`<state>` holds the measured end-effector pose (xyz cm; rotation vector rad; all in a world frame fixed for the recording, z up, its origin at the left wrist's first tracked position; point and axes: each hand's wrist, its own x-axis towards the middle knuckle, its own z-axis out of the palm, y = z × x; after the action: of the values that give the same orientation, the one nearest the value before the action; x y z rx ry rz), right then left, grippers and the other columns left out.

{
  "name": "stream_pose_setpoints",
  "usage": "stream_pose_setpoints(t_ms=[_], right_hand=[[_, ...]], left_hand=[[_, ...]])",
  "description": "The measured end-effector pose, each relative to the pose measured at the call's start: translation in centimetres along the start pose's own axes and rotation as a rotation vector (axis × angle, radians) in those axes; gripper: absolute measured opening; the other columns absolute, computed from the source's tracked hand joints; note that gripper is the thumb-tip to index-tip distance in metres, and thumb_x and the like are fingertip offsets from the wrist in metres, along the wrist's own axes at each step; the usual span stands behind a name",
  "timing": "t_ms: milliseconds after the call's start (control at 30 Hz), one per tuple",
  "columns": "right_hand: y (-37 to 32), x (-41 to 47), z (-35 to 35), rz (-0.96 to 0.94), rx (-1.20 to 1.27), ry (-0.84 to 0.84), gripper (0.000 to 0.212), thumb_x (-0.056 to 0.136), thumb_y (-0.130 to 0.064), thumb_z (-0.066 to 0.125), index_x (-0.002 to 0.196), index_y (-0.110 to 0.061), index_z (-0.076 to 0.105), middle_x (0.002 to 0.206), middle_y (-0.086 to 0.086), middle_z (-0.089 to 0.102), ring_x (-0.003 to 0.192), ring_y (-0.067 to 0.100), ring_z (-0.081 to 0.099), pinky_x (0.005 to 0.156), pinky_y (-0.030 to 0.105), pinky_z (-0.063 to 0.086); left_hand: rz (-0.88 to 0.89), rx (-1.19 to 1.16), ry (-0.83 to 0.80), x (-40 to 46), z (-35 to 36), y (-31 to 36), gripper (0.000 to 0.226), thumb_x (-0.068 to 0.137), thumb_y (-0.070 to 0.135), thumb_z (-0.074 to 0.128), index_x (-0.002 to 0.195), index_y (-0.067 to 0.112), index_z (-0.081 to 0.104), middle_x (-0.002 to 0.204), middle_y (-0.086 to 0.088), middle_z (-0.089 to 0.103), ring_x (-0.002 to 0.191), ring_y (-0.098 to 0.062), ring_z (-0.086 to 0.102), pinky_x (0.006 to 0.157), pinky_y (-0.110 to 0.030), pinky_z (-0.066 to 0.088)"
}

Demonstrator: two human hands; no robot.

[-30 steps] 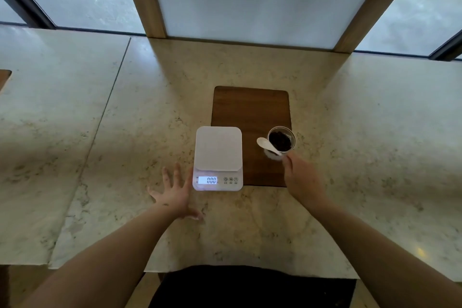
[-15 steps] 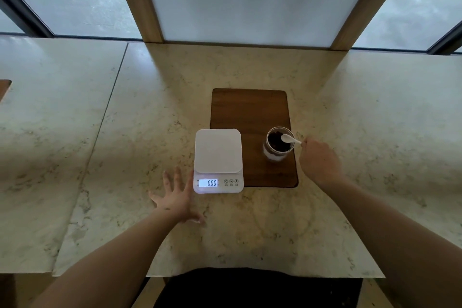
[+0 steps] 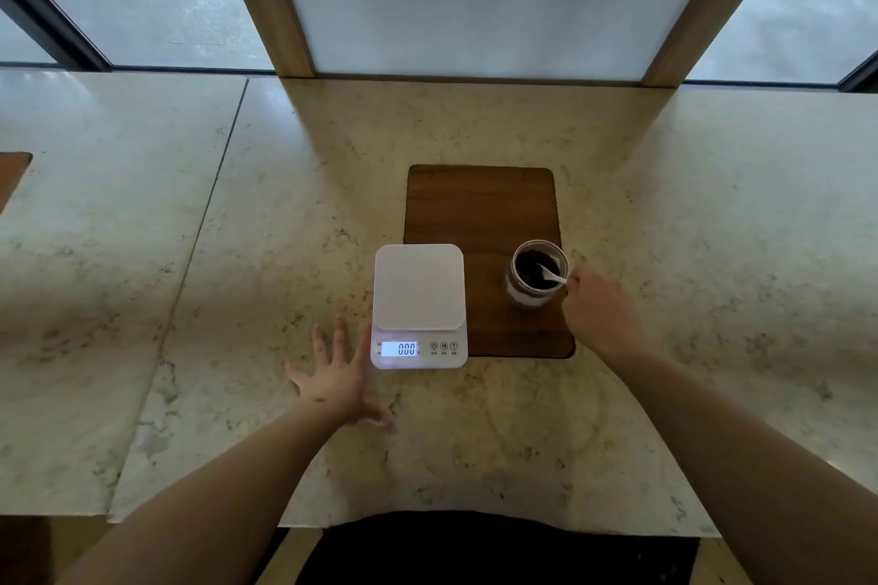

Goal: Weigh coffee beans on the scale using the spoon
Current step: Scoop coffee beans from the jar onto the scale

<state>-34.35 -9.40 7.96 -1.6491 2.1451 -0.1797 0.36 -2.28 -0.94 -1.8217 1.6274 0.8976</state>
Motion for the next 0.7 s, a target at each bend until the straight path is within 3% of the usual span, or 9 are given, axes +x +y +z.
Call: stream_pose_setpoints(t_ms=[67, 233, 333, 467, 600, 700], right_hand=[[-0.2, 0.1, 0.1, 0.035, 0.032, -0.058, 0.019, 0.097, -0.01, 0.042, 0.082, -0.013, 0.052, 0.077, 0.005, 0.052, 0.072, 0.024, 0.052, 0.052, 0.031, 0.031], [-0.2, 0.1, 0.4, 0.157, 0.238, -0.13, 0.021, 0.094, -0.008, 0.039, 0.078, -0.015, 0.051, 0.076, 0.005, 0.052, 0.067, 0.019, 0.048, 0.053, 0.031, 0.03], [-0.3, 0.2, 0.6, 0.178, 0.309, -0.13, 0.026, 0.092, -0.005, 0.038, 0.067, -0.013, 0.042, 0.066, 0.007, 0.043, 0.061, 0.022, 0.041, 0.055, 0.03, 0.027], [-0.2, 0.1, 1.0, 0.235, 0.423, -0.14, 0.028, 0.094, -0.005, 0.039, 0.067, -0.012, 0.038, 0.063, 0.008, 0.034, 0.06, 0.02, 0.032, 0.06, 0.039, 0.024], [-0.3, 0.4, 1.4, 0.387, 0.584, -0.14, 0.034, 0.098, -0.01, 0.043, 0.068, -0.013, 0.059, 0.057, 0.003, 0.036, 0.05, 0.019, 0.033, 0.048, 0.031, 0.028], [-0.2, 0.4, 1.4, 0.433, 0.667, -0.155, 0.032, 0.098, -0.01, 0.043, 0.072, -0.011, 0.062, 0.056, 0.002, 0.03, 0.045, 0.018, 0.028, 0.038, 0.025, 0.022]], left_hand=[[-0.001, 0.002, -0.004, -0.2, -0.1, 0.0, 0.162, 0.046, 0.087, 0.077, 0.132, 0.044, -0.053, 0.147, -0.004, -0.057, 0.134, -0.037, -0.052, 0.106, -0.086, -0.002], [0.005, 0.009, -0.013, -0.6, -0.3, 0.3, 0.16, 0.05, 0.085, 0.077, 0.138, 0.041, -0.049, 0.147, -0.005, -0.057, 0.135, -0.038, -0.05, 0.108, -0.085, 0.001], [0.004, 0.017, -0.014, -0.8, -0.5, 0.5, 0.159, 0.052, 0.084, 0.077, 0.141, 0.039, -0.047, 0.148, -0.006, -0.056, 0.136, -0.039, -0.049, 0.109, -0.084, 0.002], [-0.002, 0.02, -0.019, -0.8, -0.6, 0.5, 0.159, 0.051, 0.086, 0.076, 0.14, 0.039, -0.047, 0.148, -0.006, -0.056, 0.137, -0.039, -0.048, 0.109, -0.084, 0.0], [-0.001, 0.016, -0.023, -0.7, -0.4, 0.3, 0.16, 0.049, 0.087, 0.075, 0.138, 0.041, -0.049, 0.147, -0.005, -0.058, 0.135, -0.038, -0.05, 0.109, -0.084, 0.0], [0.001, 0.012, -0.019, -0.6, -0.4, 0.3, 0.161, 0.047, 0.087, 0.075, 0.138, 0.04, -0.05, 0.147, -0.005, -0.057, 0.135, -0.039, -0.05, 0.108, -0.085, 0.0]])
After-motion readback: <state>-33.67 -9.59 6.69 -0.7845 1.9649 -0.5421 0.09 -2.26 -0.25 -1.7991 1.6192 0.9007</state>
